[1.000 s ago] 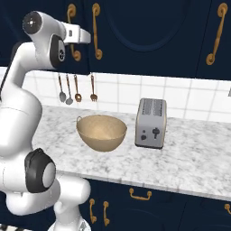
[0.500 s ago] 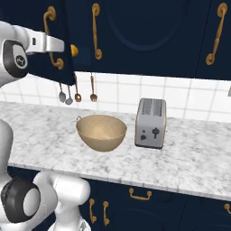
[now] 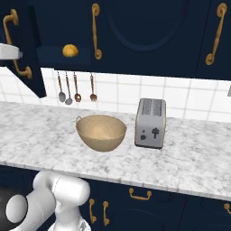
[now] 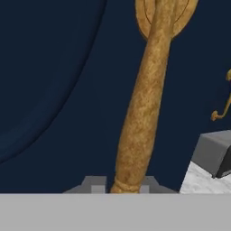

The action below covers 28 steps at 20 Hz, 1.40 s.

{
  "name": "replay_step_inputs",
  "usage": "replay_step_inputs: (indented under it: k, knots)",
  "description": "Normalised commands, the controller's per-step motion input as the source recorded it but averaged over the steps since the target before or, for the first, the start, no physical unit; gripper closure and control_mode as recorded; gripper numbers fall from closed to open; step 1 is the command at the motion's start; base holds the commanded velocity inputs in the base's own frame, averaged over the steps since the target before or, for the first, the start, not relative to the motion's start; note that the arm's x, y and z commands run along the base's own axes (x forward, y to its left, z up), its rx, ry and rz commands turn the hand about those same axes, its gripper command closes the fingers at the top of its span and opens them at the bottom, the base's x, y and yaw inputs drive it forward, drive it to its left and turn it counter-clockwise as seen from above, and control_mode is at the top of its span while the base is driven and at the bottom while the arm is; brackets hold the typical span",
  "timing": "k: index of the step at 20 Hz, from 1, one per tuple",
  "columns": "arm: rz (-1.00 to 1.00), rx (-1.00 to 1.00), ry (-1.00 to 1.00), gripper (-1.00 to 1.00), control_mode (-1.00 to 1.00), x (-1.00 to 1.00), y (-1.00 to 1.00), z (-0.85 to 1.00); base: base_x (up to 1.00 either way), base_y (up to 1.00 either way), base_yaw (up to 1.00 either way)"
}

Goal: Open the cabinet, pick up the bread from the cabinet and place it in the basket. Then move the basket to the dining counter.

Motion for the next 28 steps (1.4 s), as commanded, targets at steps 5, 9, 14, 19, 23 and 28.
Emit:
replay_step_inputs:
  k: [5, 9, 14, 19, 23, 28]
  knots:
    - [-0.20, -0.03, 0.05, 1.00, -1.00, -0.87, 0.63, 0.00, 0.00, 0.00, 0.00]
    - [-0.17, 0.00, 0.00, -1.00, -1.00, -0.43, 0.44, 0.00, 0.00, 0.00, 0.00]
    - [-0.08, 0.00, 0.00, -1.00, -1.00, 0.00, 0.08, 0.00, 0.00, 0.00, 0.00]
    - [-0.05, -0.01, 0.00, -1.00, -1.00, -0.18, 0.32, 0.00, 0.00, 0.00, 0.00]
    - [0.04, 0.04, -0.03, -1.00, -1.00, -0.33, 0.28, 0.00, 0.00, 0.00, 0.00]
    - [0.31, 0.20, -0.15, -1.00, -1.00, -1.00, -0.40, -0.29, 0.00, 0.00, 0.00]
